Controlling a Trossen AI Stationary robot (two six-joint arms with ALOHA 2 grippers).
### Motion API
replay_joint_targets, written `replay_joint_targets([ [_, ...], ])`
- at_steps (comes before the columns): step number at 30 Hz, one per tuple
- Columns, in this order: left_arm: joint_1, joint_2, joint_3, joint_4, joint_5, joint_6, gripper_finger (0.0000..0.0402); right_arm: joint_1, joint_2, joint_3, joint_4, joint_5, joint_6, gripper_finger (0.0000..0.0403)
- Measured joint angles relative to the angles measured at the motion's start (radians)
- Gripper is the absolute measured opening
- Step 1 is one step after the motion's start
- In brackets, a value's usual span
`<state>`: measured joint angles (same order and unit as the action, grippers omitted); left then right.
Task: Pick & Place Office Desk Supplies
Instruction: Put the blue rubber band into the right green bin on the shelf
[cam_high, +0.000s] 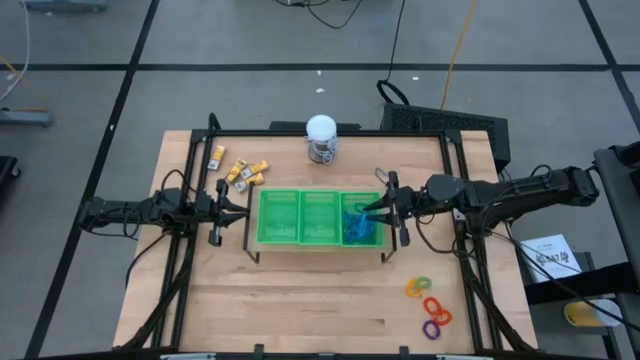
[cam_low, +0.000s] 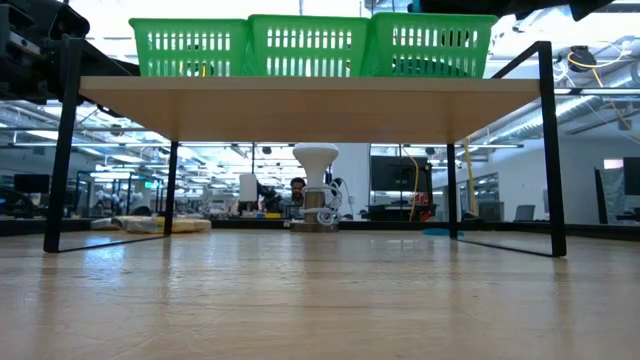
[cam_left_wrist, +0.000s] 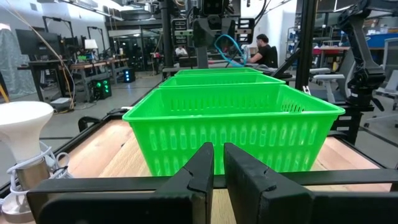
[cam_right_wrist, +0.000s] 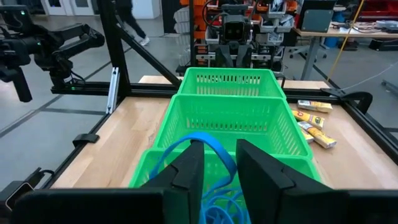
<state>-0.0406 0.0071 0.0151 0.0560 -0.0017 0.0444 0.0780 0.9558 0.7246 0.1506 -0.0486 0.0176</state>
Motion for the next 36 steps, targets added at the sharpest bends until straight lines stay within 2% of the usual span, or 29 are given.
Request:
replay_joint_targets([
  [18,0.000,0.000,0.000,0.000,0.000,0.000,0.0045,0.000,0.000,0.000,-0.007,0.000,0.027,0.0154],
  [36,0.000,0.000,0.000,0.000,0.000,0.000,0.0045,0.000,0.000,0.000,-0.014,0.000,0.066,0.0172],
])
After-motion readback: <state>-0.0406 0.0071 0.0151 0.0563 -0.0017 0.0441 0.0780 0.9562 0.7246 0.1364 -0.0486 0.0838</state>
